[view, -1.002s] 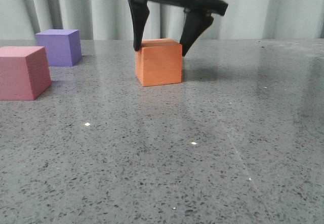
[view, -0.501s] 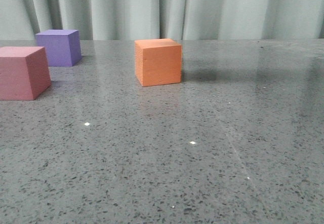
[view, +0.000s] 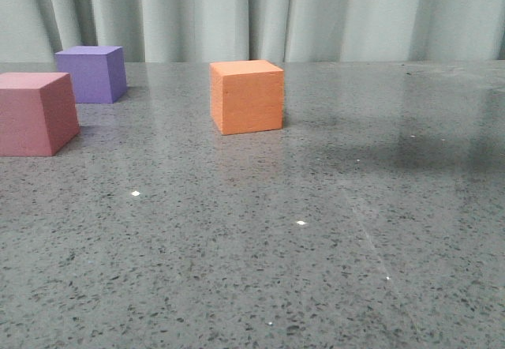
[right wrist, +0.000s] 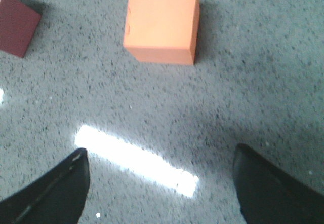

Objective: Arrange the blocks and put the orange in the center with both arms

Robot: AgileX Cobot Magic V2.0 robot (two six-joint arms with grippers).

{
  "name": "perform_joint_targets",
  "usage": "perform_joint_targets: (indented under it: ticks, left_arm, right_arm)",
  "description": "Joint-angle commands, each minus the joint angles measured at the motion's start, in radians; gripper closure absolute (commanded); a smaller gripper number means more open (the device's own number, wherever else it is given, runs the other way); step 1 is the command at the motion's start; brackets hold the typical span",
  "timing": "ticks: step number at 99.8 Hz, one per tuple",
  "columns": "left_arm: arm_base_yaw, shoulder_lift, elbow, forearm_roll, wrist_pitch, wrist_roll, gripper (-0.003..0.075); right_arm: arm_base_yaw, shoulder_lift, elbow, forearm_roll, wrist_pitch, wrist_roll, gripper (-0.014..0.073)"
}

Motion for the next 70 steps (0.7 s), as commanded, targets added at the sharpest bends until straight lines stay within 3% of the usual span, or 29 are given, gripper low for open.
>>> perform_joint_targets:
  ticks: [1, 34, 50, 70]
  left_arm:
    - [-0.003, 0.009, -0.036, -0.033, -0.09, -0.001, 0.0155]
    - [-0.003, 0.009, -0.036, -0.04, -0.089, -0.001, 0.0155]
    - [-0.003, 0.037, -0.067, -0.059, -0.065, -0.001, 0.0155]
    - [-0.003, 0.164, -0.217, -0.067, 0.064, 0.025, 0.0152]
  right_arm:
    - [-0.001, -0.119, 0.069, -0.006, -0.119, -0.014, 0.0013]
    - [-0.001, -0.381, 0.344, -0.006, -0.233, -0.014, 0.0013]
    - [-0.001, -0.454, 0.386, -0.006, -0.237, -0.014, 0.0013]
    - [-0.001, -0.469, 0.386, -0.005, -0.238, -0.014, 0.0013]
